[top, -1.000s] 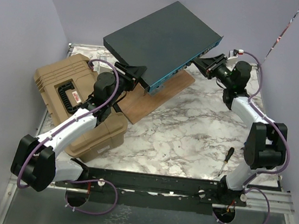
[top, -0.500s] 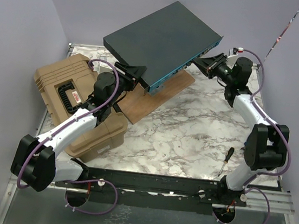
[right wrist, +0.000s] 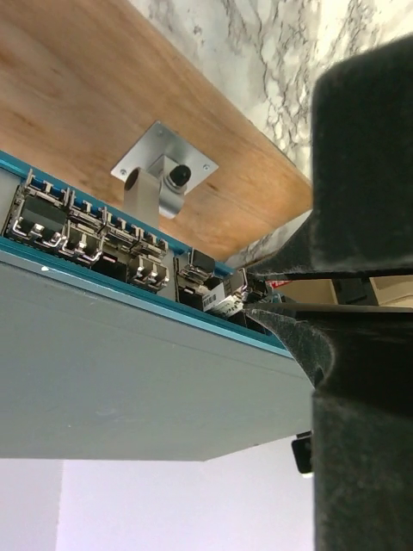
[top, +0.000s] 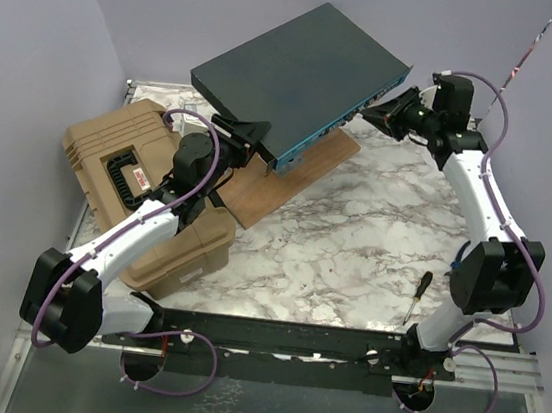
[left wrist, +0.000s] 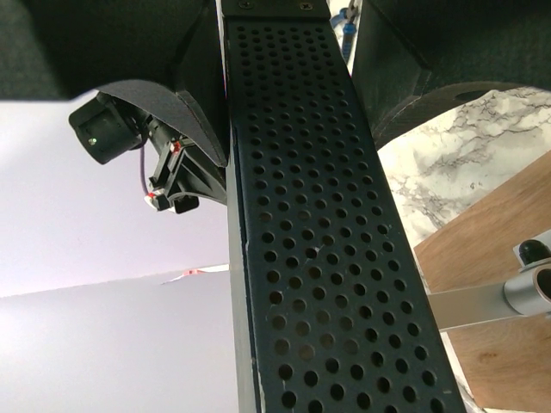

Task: Insert the plug into the switch port
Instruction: Adjust the plug at the switch port.

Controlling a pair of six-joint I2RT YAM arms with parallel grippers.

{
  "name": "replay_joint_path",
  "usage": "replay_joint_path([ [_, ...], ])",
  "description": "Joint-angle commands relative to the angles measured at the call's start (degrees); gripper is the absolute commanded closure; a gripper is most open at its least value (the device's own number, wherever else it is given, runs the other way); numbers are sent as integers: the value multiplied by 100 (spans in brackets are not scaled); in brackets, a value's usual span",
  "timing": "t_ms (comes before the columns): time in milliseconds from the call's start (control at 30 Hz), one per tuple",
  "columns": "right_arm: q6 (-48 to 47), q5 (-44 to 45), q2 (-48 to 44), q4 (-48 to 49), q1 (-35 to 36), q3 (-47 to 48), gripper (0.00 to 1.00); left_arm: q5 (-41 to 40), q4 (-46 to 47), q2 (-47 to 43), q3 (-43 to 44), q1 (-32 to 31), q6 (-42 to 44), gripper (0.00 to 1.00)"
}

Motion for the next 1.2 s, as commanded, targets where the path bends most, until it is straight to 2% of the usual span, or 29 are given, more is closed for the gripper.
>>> replay_joint_path([
  [0,-576,641,-92,-1010,-68,585,97,-58,-321,-427,31,-32,405,100],
  [233,-1042,846,-30,-1336,57,1137,97,-73,-334,-460,16,-31,431,100],
  [300,-1123,792,1,-1374,73,1213,93,-69,-345,-471,10,-31,433,100],
  [400,-1514,674,-197,-971,73,908,80,-73,-347,-495,-9,-30,432,100],
  [533,-2846,387,-856,369,73,-201,63,-64,-345,-532,-13,-43,427,100],
  [700,-4665,-265,-1853,3076,73,-2340,57,-40,-342,-525,24,-39,423,100],
  [767,-5173,-390,-2029,3999,73,-2893,54,-30,-340,-518,33,-48,414,100],
  [933,-5956,-486,-1889,4895,73,-3348,55,-1,-337,-473,80,-57,401,100],
  [1067,-6009,-300,-1813,5841,82,-3724,55,-18,-338,-441,103,-66,398,100],
  [1167,-6050,-329,-1673,6012,105,-3717,57,-20,-338,-404,125,-66,389,100],
])
